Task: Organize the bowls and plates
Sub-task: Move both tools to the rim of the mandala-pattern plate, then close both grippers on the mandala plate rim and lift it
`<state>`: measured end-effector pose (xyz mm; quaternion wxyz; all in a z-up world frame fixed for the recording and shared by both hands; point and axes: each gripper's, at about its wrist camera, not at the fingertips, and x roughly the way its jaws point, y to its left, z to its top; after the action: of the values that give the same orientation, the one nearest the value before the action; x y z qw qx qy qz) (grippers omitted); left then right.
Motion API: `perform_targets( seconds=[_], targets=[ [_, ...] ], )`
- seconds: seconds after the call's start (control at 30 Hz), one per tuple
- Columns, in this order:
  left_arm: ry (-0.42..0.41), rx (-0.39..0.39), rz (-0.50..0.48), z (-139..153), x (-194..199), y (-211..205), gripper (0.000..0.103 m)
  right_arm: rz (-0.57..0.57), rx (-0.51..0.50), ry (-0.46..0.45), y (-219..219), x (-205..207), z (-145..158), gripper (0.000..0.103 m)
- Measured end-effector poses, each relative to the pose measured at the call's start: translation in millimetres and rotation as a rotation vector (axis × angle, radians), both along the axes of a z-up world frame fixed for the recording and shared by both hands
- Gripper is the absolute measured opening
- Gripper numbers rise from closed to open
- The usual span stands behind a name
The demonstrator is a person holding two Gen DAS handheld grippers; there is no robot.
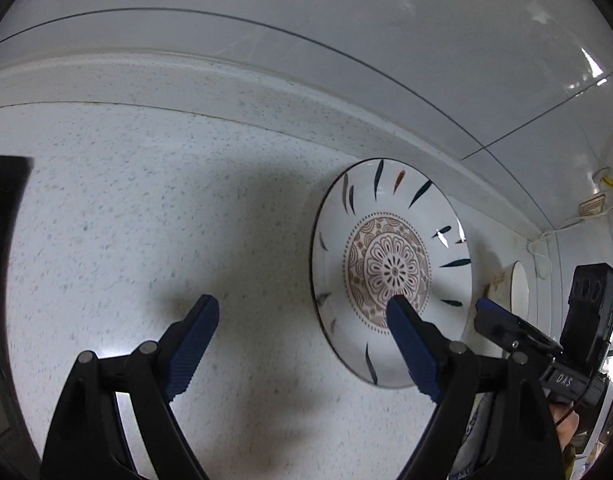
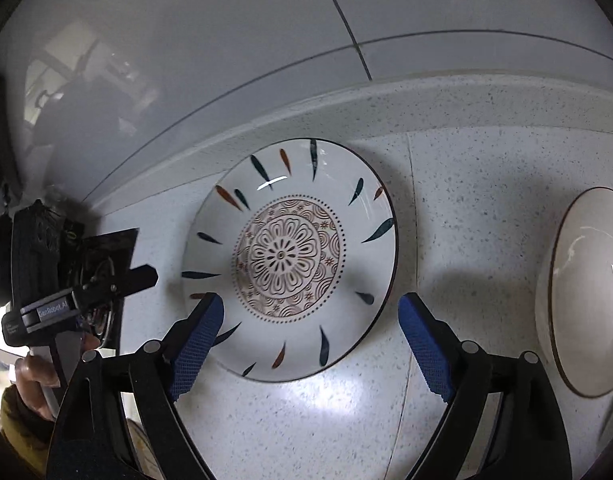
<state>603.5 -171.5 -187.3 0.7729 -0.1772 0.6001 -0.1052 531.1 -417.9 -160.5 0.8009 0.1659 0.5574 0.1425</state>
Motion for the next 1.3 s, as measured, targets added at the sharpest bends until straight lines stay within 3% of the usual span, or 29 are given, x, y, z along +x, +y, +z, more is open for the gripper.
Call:
perform_targets(
  seconds=[0.13,0.27,0.33,0.43,0.5,0.6,0.67,0.77,1.1,1.3],
  targets=[
    [0.023,0.002,-0.003,-17,17,-14,0.083,-0.001,-0.025,0.024,3,10,-8,0.086],
    [0.062,-0.045,-0.005,-33,30,-21,0.061,0.012,-0.046,0.030,6,16,-11,0.085],
    [0.055,-0.061,-0.007,-36,34,-23,0.052,0.011,-0.053,0.032,5,19,-12,0.079],
    [0.065,-0.089,-0.019,-39,40,-27,0.041,-0.010,-0.049,0.044,-5,19,-16,0.061],
    [0.068,-0.102,-0.039,-42,40,-31,0.030,-0.034,-0.021,0.069,-17,20,-23,0.041],
    [0.061,-0.107,-0.045,-43,40,-30,0.026,-0.052,0.005,0.095,-30,20,-32,0.021],
    [0.064,-0.137,-0.029,-47,39,-24,0.020,-0.050,0.003,0.084,-35,17,-33,0.013],
    [0.071,-0.191,-0.016,-51,34,-17,0.016,-0.035,0.012,0.082,-39,13,-31,0.013],
    [0.100,-0.209,0.014,-51,-12,2,0.016,0.018,0.012,0.074,-29,-14,-25,0.011],
    [0.091,-0.217,0.022,-33,-49,19,0.016,0.030,0.008,0.069,-16,-48,-13,0.010]
  ],
)
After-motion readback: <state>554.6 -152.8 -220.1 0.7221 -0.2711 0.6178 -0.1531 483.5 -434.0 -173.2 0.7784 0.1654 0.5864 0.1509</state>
